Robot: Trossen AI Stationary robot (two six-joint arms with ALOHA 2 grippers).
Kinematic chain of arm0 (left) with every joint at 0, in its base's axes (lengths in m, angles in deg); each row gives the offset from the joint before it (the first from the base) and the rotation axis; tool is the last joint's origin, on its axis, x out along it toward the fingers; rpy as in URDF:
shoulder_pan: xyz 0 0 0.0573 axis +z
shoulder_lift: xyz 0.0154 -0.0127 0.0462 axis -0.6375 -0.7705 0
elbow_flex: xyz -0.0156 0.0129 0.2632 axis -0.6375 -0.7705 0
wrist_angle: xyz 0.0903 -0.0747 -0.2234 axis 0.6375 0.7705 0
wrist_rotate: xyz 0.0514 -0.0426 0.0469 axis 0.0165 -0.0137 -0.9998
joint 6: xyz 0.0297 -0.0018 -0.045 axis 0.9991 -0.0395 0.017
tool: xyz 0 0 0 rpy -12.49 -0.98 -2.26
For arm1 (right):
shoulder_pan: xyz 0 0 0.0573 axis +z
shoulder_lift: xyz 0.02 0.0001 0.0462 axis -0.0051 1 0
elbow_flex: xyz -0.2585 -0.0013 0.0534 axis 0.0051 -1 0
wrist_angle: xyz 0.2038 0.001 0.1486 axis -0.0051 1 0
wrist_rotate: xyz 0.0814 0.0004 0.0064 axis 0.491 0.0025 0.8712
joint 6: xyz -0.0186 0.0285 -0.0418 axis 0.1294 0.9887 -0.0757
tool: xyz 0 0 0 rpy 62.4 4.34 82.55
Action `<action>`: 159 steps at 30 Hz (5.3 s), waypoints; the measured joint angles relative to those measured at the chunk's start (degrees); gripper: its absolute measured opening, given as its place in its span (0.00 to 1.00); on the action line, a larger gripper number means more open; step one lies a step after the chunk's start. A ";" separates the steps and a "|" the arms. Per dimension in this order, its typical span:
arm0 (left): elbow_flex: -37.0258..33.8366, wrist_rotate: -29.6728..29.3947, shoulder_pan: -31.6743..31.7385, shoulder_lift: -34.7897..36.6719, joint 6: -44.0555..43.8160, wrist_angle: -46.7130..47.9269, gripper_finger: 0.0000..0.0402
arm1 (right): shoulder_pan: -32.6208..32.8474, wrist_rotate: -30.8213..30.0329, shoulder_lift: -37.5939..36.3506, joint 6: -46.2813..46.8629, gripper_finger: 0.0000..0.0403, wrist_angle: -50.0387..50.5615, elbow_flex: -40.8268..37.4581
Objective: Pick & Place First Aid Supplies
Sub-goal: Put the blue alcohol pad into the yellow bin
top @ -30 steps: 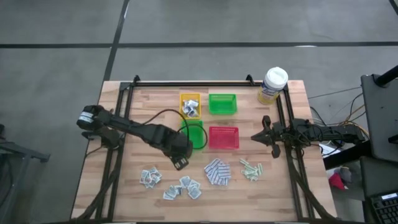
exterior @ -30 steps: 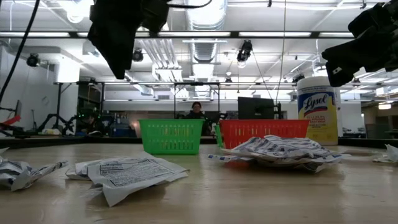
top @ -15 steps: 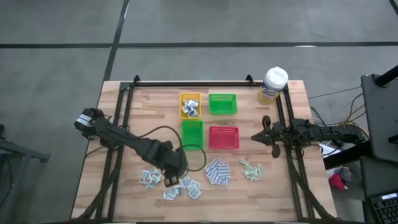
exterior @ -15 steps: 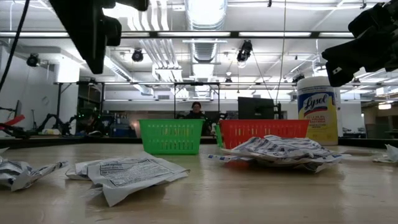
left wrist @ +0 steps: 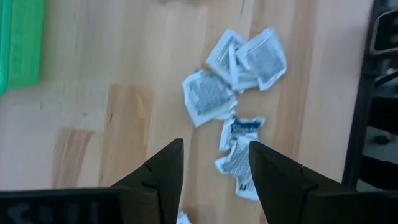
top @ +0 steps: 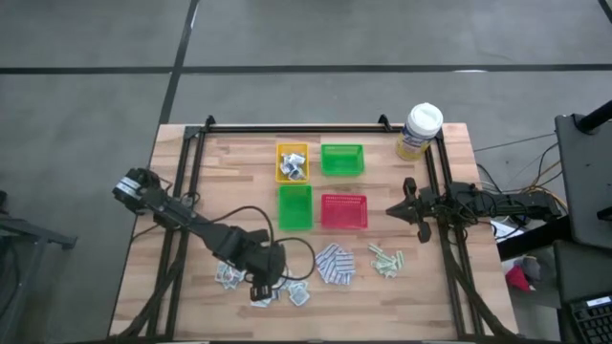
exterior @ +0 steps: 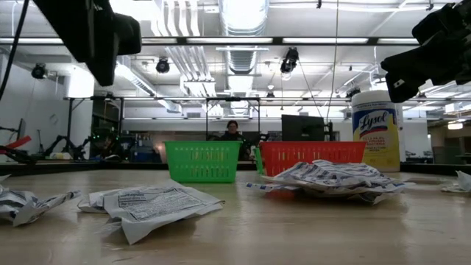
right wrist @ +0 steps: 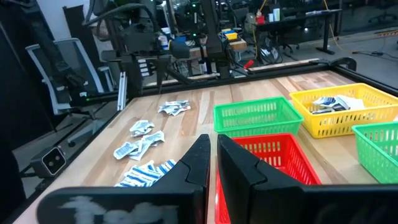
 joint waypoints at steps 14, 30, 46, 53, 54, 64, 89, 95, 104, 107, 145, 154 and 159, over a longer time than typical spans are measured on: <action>0.00 -0.14 0.04 -2.07 2.88 -5.95 0.43 | 0.01 0.00 0.00 -0.01 0.07 0.01 -0.02; 0.00 -1.32 1.05 -5.27 9.02 -10.43 0.43 | -0.01 0.00 0.02 -0.02 0.07 0.00 -0.02; -4.19 -3.62 1.73 -5.27 9.03 -15.38 0.43 | 0.00 0.00 0.00 -0.02 0.07 0.00 0.00; -6.74 -3.68 1.73 -5.27 7.24 -17.67 0.43 | 0.00 0.00 0.00 -0.01 0.07 0.00 0.00; -7.24 -3.68 1.73 -5.27 6.73 -17.70 0.43 | 0.01 0.00 0.00 0.00 0.07 0.00 -0.02; -11.98 -3.83 1.73 -5.27 4.45 -21.82 0.43 | 0.00 0.00 0.00 0.00 0.07 0.00 0.00; -16.60 -5.08 1.60 -8.90 4.49 -29.11 0.43 | -0.01 0.00 0.00 0.01 0.07 0.00 -0.01; -16.49 -5.53 1.57 -9.01 5.21 -28.46 0.43 | 0.00 -0.02 0.00 0.01 0.07 0.00 0.00; -16.57 -9.44 1.55 -7.45 6.26 -23.16 0.43 | -0.01 0.00 0.00 0.01 0.07 0.00 0.00; -16.59 -11.52 1.60 -6.87 6.83 -20.53 0.43 | -0.01 0.00 0.00 -0.02 0.07 0.00 0.00; -21.03 -9.02 3.02 -3.19 46.70 -29.72 0.43 | 0.00 0.00 0.00 -0.01 0.07 0.00 0.00; -21.03 -2.37 5.01 -3.19 49.65 -30.22 0.39 | 0.00 0.00 0.00 0.01 0.07 0.00 -0.01; -21.02 -0.10 6.54 -3.19 50.55 -30.22 0.33 | 0.01 0.00 0.00 -0.01 0.07 0.01 -0.01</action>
